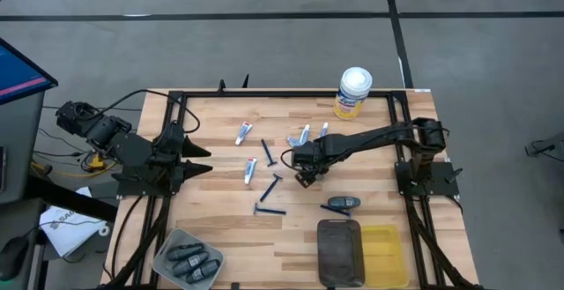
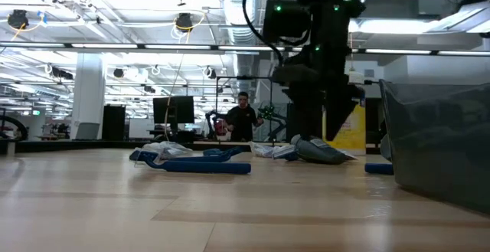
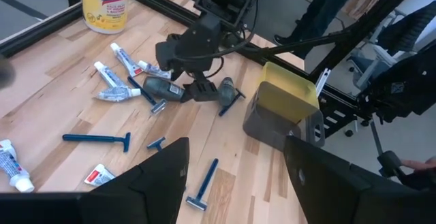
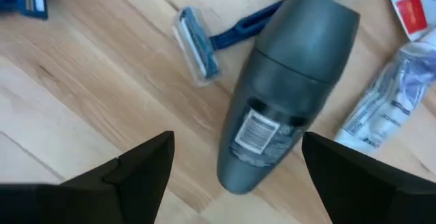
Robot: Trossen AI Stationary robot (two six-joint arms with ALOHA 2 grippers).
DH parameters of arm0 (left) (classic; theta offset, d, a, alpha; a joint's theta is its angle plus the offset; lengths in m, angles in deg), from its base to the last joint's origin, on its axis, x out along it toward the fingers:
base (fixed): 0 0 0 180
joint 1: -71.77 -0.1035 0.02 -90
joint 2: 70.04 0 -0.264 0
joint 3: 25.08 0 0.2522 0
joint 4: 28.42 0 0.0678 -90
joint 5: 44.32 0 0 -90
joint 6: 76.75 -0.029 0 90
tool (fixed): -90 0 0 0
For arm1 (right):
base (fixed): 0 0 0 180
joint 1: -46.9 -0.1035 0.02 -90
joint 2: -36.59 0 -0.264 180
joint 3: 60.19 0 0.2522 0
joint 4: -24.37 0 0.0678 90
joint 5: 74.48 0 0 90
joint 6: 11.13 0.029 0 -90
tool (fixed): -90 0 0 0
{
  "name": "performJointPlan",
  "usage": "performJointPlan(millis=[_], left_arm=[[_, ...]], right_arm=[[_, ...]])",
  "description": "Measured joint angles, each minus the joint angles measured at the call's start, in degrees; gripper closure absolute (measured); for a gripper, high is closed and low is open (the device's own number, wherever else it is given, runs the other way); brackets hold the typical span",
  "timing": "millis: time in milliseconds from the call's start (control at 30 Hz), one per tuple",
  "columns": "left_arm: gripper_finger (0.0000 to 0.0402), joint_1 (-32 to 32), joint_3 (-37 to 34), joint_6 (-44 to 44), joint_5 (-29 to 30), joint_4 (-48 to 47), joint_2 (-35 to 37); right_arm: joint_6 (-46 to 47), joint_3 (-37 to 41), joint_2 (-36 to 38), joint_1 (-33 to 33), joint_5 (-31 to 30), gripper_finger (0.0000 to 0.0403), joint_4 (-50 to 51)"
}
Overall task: Pick & Place Travel size toiletries
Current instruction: Put the deodorant into the gray bin
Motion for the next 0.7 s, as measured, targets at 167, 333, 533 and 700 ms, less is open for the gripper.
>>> performJointPlan(millis=[167, 333, 533, 700], left_arm=[[0.0165, -0.01, 0.00, -0.02, 0.02, -0.02, 0.02], [0.0165, -0.01, 0.00, -0.04, 0.04, 0.03, 0.02], [0.0165, -0.01, 0.00, -0.07, 0.40, 0.01, 0.02], [0.0165, -0.01, 0.00, -0.07, 0.52, 0.01, 0.02]], right_arm=[[0.16, 1.47, -0.11, -0.28, 0.27, 0.0088, -0.25], [1.32, 3.82, -0.11, -0.49, 0.92, 0.0088, -2.71], [1.50, 6.58, -0.13, -0.34, 1.01, 0.0088, -7.69], [1.99, 6.86, -0.13, -0.19, 1.03, 0.0088, -8.57]])
